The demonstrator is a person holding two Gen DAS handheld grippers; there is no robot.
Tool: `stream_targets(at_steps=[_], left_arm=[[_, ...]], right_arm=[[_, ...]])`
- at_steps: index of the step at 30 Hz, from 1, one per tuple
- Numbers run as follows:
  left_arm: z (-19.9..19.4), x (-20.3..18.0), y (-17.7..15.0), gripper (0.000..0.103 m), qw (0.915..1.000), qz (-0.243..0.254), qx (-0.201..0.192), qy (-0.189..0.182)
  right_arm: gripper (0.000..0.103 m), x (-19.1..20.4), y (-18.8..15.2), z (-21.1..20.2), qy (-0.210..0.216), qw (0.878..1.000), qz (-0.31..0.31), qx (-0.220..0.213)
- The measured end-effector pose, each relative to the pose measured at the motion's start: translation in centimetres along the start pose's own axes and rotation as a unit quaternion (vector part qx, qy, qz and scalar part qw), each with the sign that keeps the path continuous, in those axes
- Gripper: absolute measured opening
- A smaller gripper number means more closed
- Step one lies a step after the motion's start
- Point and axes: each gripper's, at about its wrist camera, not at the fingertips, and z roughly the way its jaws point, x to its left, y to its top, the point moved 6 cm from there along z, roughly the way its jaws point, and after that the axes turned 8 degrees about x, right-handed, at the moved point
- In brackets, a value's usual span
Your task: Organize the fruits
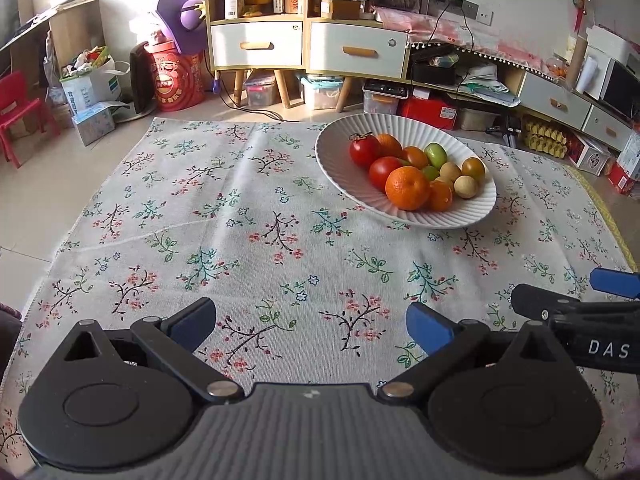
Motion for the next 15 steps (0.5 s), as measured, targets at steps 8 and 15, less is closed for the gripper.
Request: stream_targets(at_steps=[8,15], left_arm=[[0.09,-0.23,-0.25,0.097,1.0000,0.005,0.004,-0.002],[0.22,-0.37,-0.34,0.097,0.9999,0.009,0.006,-0.001]], right_arm=[[0.102,-0.02,-0.11,-0.14,0.002,1.000,-0.001,0.002],[0.102,0.15,-0.09,0.04,0.004,1.000,-0.001,0.006]])
